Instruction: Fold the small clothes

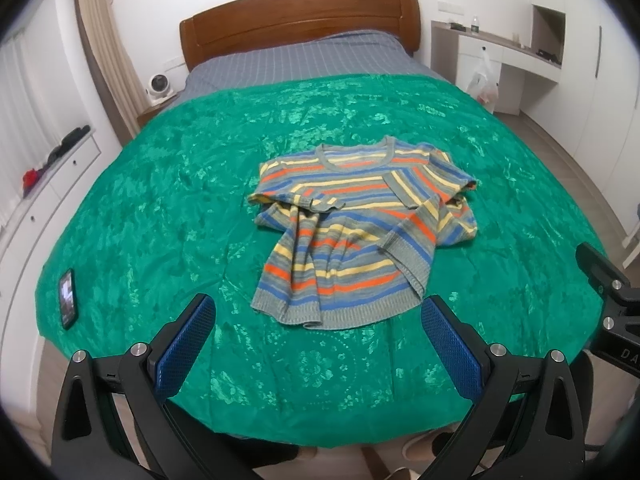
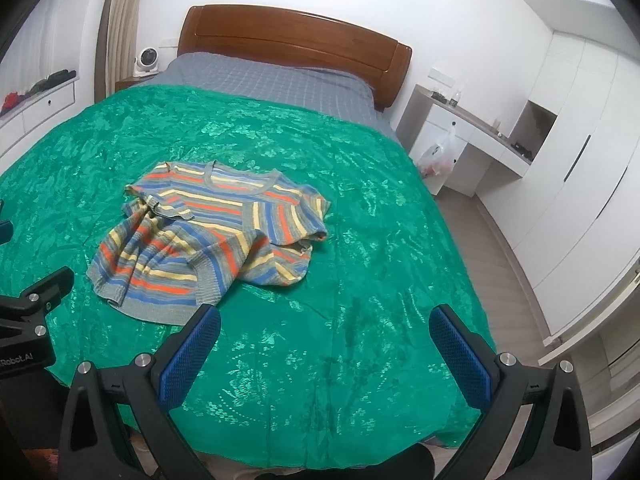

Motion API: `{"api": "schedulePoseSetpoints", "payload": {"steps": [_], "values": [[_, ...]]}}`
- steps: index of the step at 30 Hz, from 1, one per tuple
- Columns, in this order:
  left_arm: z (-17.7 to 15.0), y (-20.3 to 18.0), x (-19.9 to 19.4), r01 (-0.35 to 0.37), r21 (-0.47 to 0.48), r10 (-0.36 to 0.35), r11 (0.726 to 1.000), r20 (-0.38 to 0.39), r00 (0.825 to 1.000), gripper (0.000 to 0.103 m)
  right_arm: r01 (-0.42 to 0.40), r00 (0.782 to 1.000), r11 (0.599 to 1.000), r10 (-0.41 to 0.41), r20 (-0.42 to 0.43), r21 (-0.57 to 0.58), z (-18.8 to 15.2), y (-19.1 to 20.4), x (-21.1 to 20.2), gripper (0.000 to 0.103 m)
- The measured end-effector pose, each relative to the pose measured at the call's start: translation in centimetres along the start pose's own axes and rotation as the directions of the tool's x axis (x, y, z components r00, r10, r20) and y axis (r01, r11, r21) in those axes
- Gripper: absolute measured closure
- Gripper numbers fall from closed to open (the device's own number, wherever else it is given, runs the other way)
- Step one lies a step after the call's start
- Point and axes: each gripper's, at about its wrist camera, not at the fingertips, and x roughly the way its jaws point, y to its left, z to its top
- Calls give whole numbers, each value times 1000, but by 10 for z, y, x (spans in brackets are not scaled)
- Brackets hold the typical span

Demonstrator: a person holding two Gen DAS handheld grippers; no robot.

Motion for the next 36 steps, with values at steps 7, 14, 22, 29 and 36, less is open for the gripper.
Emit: {"api": "schedulePoseSetpoints", "payload": {"steps": [7,14,22,29,36], "values": [[0,0,0,2,1,-2,1000,-1,1000,0,32,999,999,-32,1,-11,2,-3,0,0],[0,-2,1,3,2,-3,1000,-1,1000,0,36,999,999,-37,-4,-18,2,-2,2,0],[-1,-3,1,4,1,-4,1000,-2,1000,0,36,999,999,-36,-7,-21,1,-1,2,0],[-2,-4,2,5,0,-5,1000,-4,1000,0,35,999,999,-35,-10,-23,1,-1,2,0],[-3,-5,3,7,1,-7,1000,-2,1000,0,33,999,999,-33,-12,-28,1,1,4,0]]}}
